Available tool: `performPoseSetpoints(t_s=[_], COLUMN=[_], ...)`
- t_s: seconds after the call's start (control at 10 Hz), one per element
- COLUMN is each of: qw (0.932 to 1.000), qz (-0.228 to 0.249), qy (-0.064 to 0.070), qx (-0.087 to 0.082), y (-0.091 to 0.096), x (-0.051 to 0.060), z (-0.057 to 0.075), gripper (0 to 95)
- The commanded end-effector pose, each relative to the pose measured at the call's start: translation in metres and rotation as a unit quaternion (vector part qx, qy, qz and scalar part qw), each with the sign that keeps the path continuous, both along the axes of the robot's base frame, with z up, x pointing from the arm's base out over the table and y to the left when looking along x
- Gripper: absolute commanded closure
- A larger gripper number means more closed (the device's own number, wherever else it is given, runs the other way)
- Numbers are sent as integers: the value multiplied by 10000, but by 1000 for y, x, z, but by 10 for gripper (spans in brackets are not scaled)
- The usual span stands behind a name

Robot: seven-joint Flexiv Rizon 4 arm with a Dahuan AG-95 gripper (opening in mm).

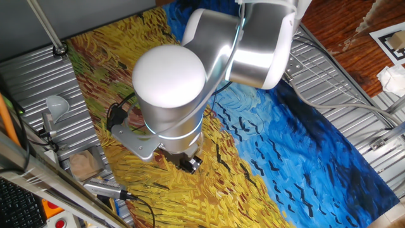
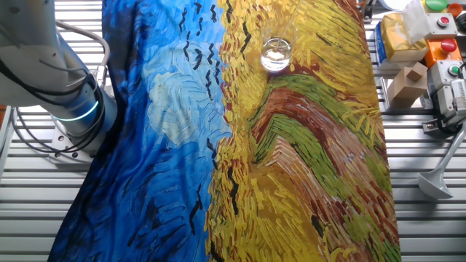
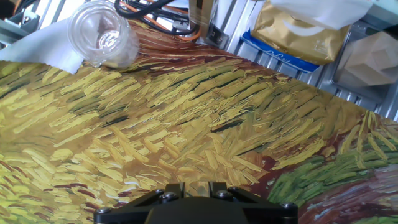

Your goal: Stir the beaker with a glass rod

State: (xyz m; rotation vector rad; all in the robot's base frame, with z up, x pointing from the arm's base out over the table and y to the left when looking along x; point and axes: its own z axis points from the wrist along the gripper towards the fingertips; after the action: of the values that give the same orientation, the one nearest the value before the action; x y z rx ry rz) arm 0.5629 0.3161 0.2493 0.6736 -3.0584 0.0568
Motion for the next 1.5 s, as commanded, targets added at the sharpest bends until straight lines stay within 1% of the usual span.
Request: performPoseSetpoints(t_s=[0.1, 0.4, 0.8, 1.3, 1.4, 1.5], qw=[10000, 10000, 9999, 9998, 9997, 9997], qz=[26, 34, 47, 105, 106, 110], qy=[15, 13, 12, 25, 26, 28], qx=[-46, -80, -111, -192, -201, -207], y=[-1, -3, -3, -3, -3, -3], x=[0, -3, -3, -2, -2, -2], z=[-1, -4, -6, -7, -7, -7], gripper=[760, 760, 760, 760, 950, 950])
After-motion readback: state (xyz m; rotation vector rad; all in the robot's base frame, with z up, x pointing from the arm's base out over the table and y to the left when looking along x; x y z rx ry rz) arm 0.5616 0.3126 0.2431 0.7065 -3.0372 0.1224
